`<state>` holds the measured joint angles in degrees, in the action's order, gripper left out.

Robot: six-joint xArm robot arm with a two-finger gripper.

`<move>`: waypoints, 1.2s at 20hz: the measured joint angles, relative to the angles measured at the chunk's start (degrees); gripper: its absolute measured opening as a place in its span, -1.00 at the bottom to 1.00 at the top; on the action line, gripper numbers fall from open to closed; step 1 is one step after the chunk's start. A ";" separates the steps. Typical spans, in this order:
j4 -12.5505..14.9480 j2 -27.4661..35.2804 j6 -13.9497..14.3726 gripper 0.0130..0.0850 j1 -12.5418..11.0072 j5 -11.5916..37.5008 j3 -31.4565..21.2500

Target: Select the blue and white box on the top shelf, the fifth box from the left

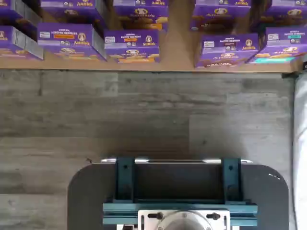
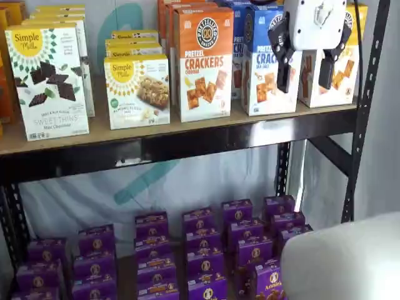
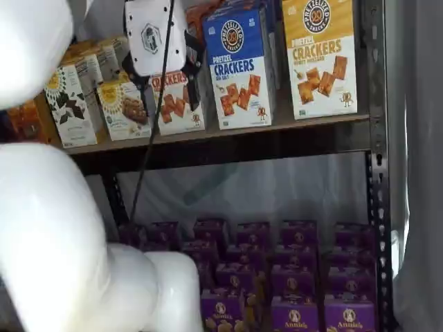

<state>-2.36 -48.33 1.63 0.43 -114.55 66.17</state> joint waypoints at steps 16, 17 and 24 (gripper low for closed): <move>2.26 -0.26 -1.30 1.00 -0.62 10.30 -1.57; 2.37 0.31 -1.85 1.00 -1.19 11.62 -1.22; 2.16 7.57 -5.57 1.00 -5.12 16.99 4.81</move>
<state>-0.20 -40.76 -3.93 -4.68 -97.56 70.99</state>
